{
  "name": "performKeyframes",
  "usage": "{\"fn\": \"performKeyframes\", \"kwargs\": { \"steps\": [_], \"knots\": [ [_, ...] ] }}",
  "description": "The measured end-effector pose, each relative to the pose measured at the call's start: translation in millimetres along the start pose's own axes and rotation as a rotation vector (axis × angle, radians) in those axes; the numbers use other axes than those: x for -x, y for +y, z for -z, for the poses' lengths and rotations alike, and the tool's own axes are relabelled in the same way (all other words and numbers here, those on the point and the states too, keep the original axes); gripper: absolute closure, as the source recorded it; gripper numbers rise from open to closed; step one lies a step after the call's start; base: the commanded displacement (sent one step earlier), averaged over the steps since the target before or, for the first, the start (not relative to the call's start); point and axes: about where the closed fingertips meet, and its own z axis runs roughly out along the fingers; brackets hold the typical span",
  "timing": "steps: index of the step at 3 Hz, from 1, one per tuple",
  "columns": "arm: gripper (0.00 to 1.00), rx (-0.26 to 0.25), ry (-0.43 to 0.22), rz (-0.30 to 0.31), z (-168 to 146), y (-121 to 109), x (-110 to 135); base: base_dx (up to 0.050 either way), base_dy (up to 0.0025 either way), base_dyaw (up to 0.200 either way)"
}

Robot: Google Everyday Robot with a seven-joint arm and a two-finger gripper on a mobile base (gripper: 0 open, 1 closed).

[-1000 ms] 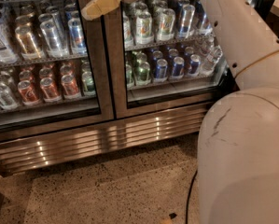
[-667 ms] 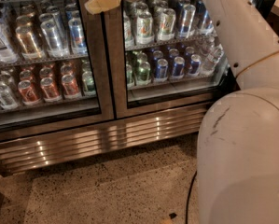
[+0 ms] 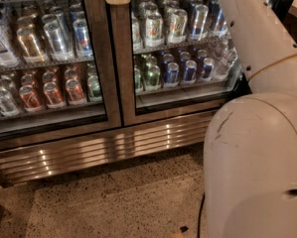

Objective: Open right fridge door

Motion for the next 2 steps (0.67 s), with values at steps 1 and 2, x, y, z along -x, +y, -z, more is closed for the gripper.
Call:
{"fn": "performKeyframes", "kwargs": {
  "steps": [1, 2],
  "knots": [
    [1.00, 0.000, 0.000, 0.000, 3.6, -6.5, -2.2, 0.000, 0.00000, 0.000],
    [1.00, 0.000, 0.000, 0.000, 5.7, -11.8, -4.1, 0.000, 0.00000, 0.000]
  ]
}}
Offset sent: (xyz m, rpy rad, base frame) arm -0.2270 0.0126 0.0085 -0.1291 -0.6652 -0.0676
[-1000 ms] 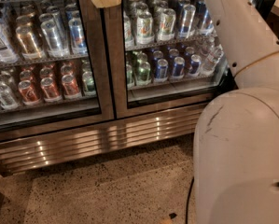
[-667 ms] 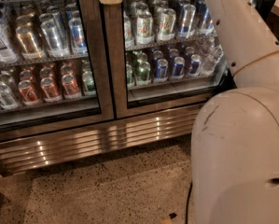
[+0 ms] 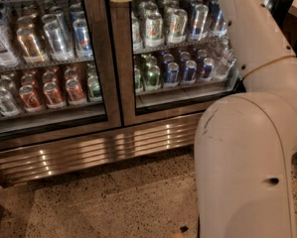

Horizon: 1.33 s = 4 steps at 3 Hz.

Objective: Open right fridge door

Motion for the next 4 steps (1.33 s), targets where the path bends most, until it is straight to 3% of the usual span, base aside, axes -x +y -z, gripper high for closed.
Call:
{"fn": "performKeyframes", "kwargs": {
  "steps": [4],
  "knots": [
    [1.00, -0.002, -0.001, 0.000, 5.1, -28.2, -7.1, 0.000, 0.00000, 0.000]
  ]
}}
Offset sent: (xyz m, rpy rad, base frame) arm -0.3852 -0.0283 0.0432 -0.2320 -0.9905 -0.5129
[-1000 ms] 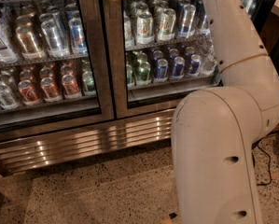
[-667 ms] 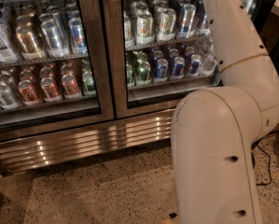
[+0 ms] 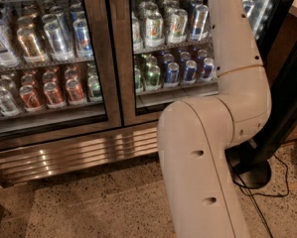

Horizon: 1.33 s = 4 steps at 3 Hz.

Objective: Open right fridge door

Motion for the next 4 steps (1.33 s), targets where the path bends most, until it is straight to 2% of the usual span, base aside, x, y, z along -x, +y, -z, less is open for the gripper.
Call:
{"fn": "performKeyframes", "kwargs": {
  "steps": [1, 4],
  "knots": [
    [1.00, -0.002, -0.001, 0.000, 1.4, -0.1, -0.3, 0.045, 0.00193, 0.086],
    [1.00, -0.001, 0.000, 0.000, 14.4, 16.4, 4.1, 0.000, 0.00000, 0.000]
  ]
}}
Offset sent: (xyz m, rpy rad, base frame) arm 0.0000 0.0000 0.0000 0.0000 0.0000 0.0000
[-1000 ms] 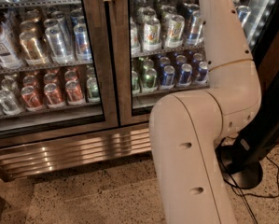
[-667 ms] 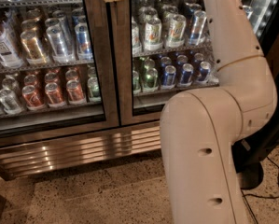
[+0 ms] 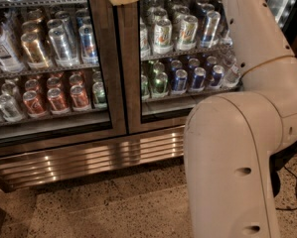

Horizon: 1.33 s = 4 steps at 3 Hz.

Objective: Open right fridge door

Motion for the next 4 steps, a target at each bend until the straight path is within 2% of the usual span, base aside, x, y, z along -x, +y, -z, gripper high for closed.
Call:
{"fn": "performKeyframes", "kwargs": {
  "steps": [3, 4],
  "knots": [
    [1.00, 0.012, 0.032, 0.052, 35.4, 16.7, 12.7, 0.000, 0.00000, 0.000],
    [1.00, 0.013, 0.032, 0.052, 35.3, 16.8, 12.7, 0.000, 0.00000, 0.000]
  ]
}}
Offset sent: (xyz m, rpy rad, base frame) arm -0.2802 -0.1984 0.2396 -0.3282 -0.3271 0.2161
